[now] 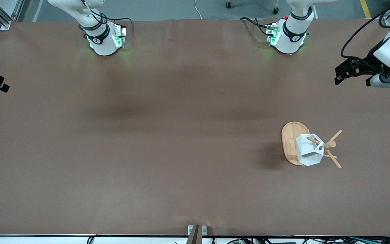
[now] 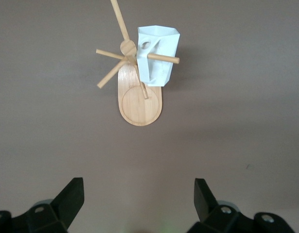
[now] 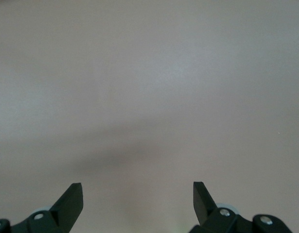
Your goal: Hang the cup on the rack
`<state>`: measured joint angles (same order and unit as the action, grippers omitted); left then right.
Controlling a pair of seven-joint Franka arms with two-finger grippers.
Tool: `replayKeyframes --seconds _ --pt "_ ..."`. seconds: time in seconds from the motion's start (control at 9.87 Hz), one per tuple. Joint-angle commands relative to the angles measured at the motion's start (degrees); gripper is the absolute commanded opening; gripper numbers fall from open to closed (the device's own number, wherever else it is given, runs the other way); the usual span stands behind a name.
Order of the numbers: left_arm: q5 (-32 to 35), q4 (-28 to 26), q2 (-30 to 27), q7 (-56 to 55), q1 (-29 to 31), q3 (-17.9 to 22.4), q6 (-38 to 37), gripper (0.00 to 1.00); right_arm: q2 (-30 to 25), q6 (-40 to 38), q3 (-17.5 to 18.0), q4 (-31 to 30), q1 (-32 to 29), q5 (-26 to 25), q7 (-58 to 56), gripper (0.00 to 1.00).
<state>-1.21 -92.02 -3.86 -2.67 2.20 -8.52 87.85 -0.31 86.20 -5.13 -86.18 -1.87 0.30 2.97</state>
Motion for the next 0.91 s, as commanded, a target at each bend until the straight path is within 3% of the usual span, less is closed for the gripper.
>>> replayKeyframes --seconds 0.0,0.81 --pt "1.3 -1.8 -1.0 -0.7 -1.1 1.7 -1.8 1.00 -1.0 0.3 0.1 -1.0 0.0 -1.0 -0.5 1.00" --pt "3.1 0.4 -0.5 -0.1 -1.0 1.7 -2.2 1.00 -1.0 0.3 0.1 -1.0 -0.1 -1.0 -0.5 1.00"
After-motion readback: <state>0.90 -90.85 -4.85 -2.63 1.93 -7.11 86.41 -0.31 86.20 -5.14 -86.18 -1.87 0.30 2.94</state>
